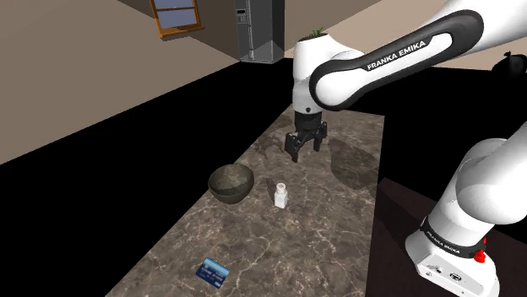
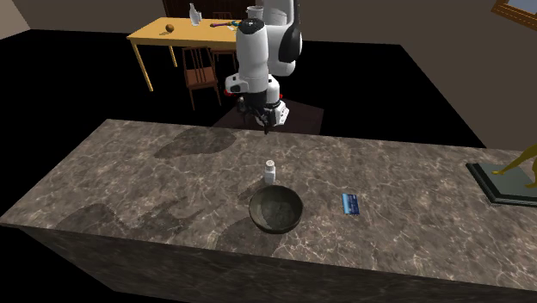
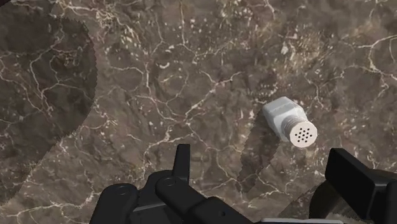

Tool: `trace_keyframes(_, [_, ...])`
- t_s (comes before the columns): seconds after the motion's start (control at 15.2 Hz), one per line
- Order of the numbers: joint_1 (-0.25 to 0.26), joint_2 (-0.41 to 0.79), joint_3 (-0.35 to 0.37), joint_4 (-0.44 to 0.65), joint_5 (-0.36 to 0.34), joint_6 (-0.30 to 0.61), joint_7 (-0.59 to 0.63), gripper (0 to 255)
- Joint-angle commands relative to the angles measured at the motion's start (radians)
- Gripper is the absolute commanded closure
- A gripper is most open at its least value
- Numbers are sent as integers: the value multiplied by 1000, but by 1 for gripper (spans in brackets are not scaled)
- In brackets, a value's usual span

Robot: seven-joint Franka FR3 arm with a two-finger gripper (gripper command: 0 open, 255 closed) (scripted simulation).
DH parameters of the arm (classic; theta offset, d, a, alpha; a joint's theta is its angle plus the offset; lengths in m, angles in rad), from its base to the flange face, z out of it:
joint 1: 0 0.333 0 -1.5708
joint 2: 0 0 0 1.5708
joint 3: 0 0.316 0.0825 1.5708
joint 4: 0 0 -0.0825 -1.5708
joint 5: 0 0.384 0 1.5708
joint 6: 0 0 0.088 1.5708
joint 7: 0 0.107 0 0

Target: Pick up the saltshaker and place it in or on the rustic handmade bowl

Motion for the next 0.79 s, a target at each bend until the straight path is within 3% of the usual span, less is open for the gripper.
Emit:
trace_keyframes(0.0, [3,82,34,20,-11,65,46,0])
trace_keyframes(0.4, [14,309,104,105,-95,204,190,0])
trace_keyframes(0.73, [18,365,106,94,-125,268,217,0])
